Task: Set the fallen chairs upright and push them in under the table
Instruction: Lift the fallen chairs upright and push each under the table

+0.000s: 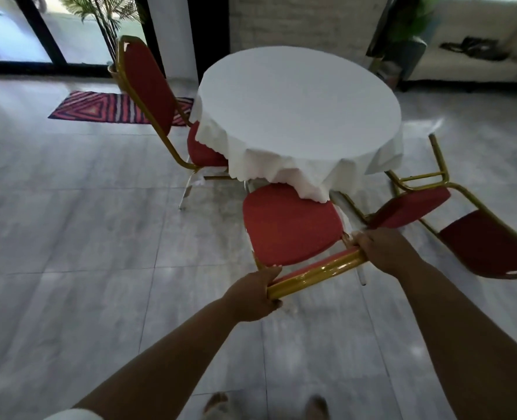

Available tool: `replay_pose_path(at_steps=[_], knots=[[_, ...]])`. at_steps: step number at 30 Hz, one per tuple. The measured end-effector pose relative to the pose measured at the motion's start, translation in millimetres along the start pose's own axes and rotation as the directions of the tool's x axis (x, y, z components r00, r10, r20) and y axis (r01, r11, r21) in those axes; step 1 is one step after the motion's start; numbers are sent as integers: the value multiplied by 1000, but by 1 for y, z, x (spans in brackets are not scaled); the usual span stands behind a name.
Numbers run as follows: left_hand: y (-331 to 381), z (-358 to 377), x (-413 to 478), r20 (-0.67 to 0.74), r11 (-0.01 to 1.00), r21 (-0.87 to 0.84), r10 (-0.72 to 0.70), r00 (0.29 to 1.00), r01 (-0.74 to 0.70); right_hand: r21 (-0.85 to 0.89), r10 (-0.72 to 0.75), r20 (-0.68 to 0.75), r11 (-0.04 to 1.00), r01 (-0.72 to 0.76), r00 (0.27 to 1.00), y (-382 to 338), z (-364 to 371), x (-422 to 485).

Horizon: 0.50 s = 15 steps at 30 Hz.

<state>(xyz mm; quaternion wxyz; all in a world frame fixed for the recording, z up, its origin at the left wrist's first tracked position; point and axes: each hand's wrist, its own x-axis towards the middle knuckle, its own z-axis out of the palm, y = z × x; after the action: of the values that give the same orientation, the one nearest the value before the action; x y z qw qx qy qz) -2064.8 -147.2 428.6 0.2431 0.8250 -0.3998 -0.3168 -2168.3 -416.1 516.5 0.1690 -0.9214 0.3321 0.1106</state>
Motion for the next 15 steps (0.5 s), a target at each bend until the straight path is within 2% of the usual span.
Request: replay_pose_path(at_steps=[7,11,15], knots=[[73,18,55,77,999,46,-17,997,13,252,27,-227,967,32,974,96,-15,36],[109,30,84,75,994,97,-53,996,45,317,53,-266,948,35,962,143,-23,57],[133,32,106,95,986,161,-63,993,47,364,28,-359,924,112,933,176,-21,68]])
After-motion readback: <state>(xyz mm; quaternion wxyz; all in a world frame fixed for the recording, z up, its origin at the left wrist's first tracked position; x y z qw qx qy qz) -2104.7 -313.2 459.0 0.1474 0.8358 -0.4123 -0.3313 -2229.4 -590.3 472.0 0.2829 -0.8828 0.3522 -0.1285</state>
